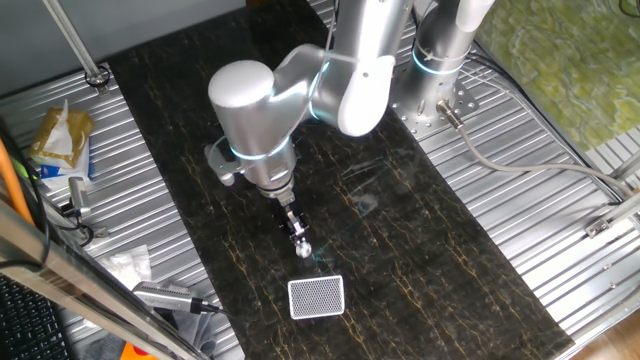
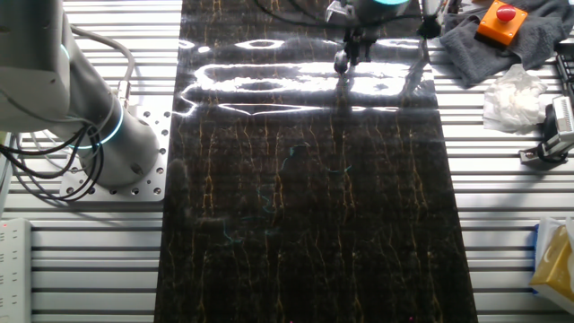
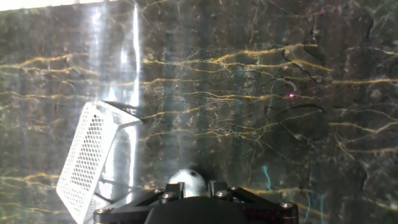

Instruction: Push the soccer ball into the goal

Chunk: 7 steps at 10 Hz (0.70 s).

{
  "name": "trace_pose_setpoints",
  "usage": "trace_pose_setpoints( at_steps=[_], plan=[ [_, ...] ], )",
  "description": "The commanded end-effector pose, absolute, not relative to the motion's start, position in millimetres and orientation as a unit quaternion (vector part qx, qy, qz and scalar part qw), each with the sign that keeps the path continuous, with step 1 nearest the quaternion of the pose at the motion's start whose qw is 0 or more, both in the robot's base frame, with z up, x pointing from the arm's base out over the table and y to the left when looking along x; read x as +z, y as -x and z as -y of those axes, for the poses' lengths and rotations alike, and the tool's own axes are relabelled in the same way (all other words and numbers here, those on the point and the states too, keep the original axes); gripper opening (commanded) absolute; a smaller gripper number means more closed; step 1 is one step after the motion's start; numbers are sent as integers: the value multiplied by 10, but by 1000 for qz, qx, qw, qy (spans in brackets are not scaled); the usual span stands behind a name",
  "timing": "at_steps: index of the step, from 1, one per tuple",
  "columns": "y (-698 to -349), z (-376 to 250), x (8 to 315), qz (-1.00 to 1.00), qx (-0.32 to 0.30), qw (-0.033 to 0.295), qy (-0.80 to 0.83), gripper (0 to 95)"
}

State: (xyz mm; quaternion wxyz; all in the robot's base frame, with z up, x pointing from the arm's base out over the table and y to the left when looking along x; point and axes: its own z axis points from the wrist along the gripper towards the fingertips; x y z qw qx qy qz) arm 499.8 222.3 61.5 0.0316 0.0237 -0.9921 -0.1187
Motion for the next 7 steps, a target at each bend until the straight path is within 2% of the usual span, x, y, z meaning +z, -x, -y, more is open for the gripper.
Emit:
trace_pose_setpoints(
  at_steps=[1,7],
  plan=[
    [-5004,-2202,621,993,-106,33,-35,190],
    [-4999,-2194,625,994,-102,34,-36,190]
  ],
)
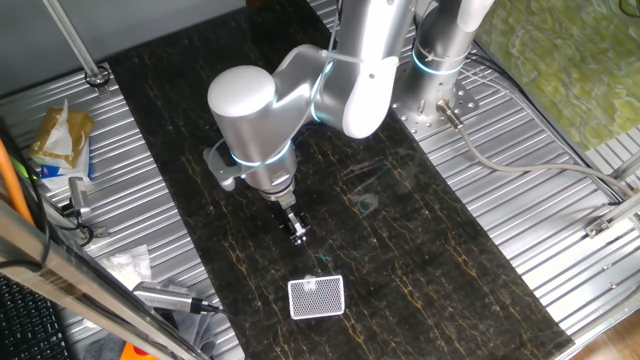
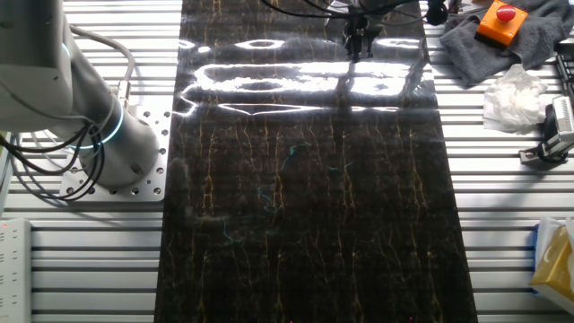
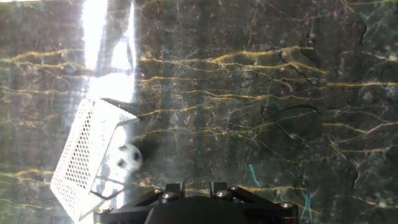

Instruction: Push the soccer ball into the goal

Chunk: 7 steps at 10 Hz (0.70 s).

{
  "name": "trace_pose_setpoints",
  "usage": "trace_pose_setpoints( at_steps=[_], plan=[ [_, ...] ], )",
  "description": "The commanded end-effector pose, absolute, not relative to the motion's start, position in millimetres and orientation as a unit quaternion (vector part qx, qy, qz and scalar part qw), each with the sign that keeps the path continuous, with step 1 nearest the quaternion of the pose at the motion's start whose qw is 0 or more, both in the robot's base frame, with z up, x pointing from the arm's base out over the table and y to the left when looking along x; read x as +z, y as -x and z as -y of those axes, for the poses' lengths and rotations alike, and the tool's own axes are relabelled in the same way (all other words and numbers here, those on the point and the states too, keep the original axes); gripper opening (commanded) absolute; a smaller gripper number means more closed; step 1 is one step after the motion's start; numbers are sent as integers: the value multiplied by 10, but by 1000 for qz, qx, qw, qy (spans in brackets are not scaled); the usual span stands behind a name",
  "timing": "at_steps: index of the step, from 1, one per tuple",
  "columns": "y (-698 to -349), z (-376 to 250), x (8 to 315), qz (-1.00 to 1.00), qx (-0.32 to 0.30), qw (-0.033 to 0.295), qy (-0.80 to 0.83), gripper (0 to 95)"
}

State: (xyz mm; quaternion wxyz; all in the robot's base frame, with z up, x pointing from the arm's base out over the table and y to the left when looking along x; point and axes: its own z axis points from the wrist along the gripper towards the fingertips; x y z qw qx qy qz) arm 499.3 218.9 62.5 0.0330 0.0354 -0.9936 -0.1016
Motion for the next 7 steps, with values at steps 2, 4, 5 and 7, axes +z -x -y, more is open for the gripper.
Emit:
trace_pose_setpoints(
  at_steps=[2,4,5,7],
  plan=[
    [-4998,-2193,626,994,-100,34,-35,190],
    [-4999,-2191,623,994,-98,35,-35,190],
    [-4999,-2191,623,994,-98,34,-35,190],
    [-5000,-2195,623,994,-99,33,-46,190]
  ],
)
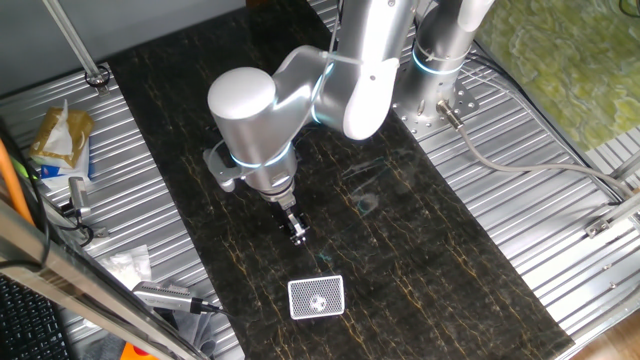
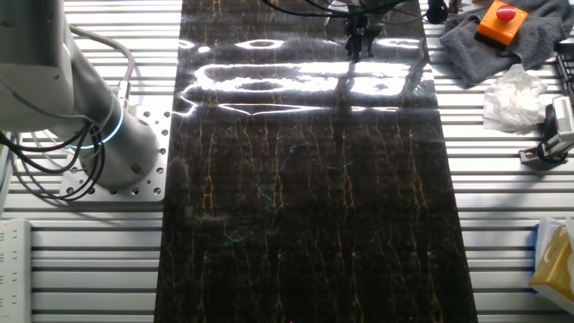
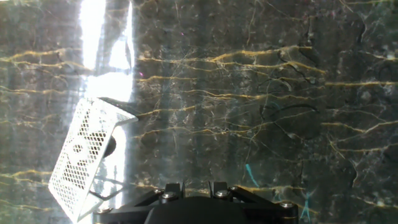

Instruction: Push the soccer ball into the goal

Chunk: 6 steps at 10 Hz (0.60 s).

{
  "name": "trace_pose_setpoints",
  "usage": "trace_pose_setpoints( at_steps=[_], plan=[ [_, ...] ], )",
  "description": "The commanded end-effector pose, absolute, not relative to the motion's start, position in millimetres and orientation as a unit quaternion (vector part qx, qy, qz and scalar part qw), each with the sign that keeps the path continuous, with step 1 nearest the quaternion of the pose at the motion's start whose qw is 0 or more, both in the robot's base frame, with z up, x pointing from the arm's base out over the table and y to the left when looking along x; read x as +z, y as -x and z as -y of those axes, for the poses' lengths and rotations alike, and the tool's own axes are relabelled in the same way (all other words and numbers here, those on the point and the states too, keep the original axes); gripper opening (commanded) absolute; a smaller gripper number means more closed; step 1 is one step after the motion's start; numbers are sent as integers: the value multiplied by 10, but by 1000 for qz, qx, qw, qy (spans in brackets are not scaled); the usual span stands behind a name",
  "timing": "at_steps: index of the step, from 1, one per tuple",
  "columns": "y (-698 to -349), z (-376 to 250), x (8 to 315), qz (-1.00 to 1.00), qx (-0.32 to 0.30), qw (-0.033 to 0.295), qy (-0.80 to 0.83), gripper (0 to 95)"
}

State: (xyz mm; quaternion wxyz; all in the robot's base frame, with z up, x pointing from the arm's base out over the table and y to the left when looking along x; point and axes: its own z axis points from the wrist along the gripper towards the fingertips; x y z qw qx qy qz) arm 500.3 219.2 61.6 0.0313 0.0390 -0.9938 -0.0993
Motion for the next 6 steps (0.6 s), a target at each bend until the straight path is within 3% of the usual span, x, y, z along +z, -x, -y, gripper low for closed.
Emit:
trace_pose_setpoints(
  at_steps=[1,6],
  plan=[
    [-5001,-2197,622,994,-97,34,-48,190],
    [-5009,-2214,613,993,-95,30,-59,190]
  ],
)
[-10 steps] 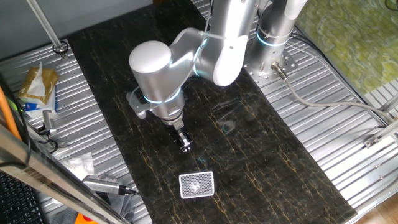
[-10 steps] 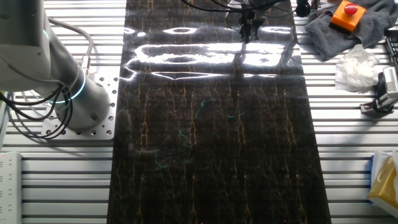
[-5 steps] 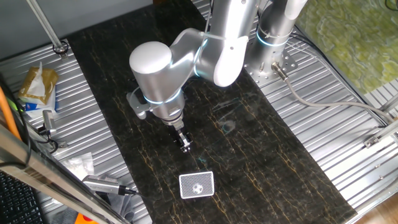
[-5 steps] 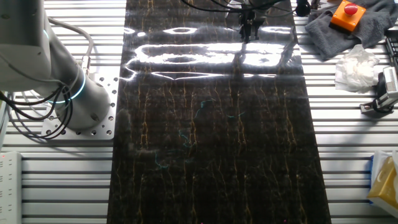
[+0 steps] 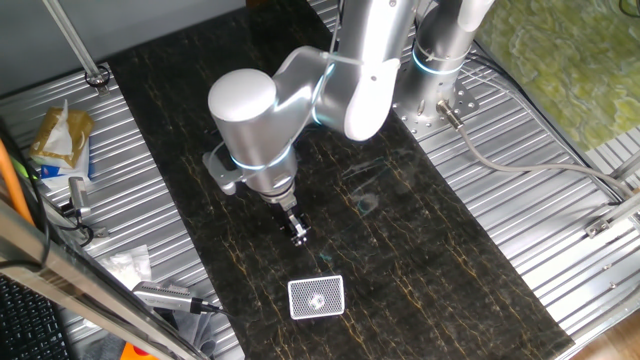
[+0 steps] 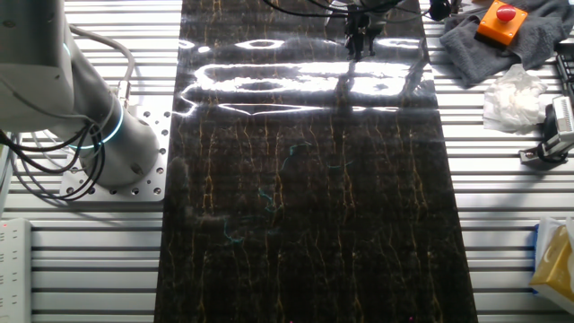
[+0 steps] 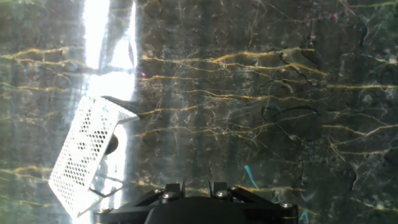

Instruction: Push the soccer ball into the goal

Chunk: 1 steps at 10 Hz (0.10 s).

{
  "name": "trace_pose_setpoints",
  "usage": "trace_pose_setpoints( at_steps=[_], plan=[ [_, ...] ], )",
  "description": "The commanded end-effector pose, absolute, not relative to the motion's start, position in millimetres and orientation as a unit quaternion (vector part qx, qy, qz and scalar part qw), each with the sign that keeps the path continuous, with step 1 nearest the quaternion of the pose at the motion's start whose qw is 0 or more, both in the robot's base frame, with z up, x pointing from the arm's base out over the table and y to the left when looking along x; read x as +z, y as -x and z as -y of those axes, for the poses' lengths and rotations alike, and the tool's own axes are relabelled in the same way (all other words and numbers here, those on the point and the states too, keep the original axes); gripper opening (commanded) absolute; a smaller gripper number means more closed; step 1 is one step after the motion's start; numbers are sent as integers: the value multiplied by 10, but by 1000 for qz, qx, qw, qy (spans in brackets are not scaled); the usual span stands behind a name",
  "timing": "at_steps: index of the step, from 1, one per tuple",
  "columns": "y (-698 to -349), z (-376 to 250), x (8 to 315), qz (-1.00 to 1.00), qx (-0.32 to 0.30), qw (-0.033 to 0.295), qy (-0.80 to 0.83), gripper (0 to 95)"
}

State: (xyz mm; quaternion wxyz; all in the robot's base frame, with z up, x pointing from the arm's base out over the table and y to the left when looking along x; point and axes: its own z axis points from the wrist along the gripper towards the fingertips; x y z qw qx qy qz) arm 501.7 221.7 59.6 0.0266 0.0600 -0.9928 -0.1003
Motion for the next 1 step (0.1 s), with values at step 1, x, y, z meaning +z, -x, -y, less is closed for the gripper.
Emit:
trace_pose_setpoints(
  at_steps=[1],
  plan=[
    [-5009,-2214,613,993,-96,29,-67,190]
  ],
)
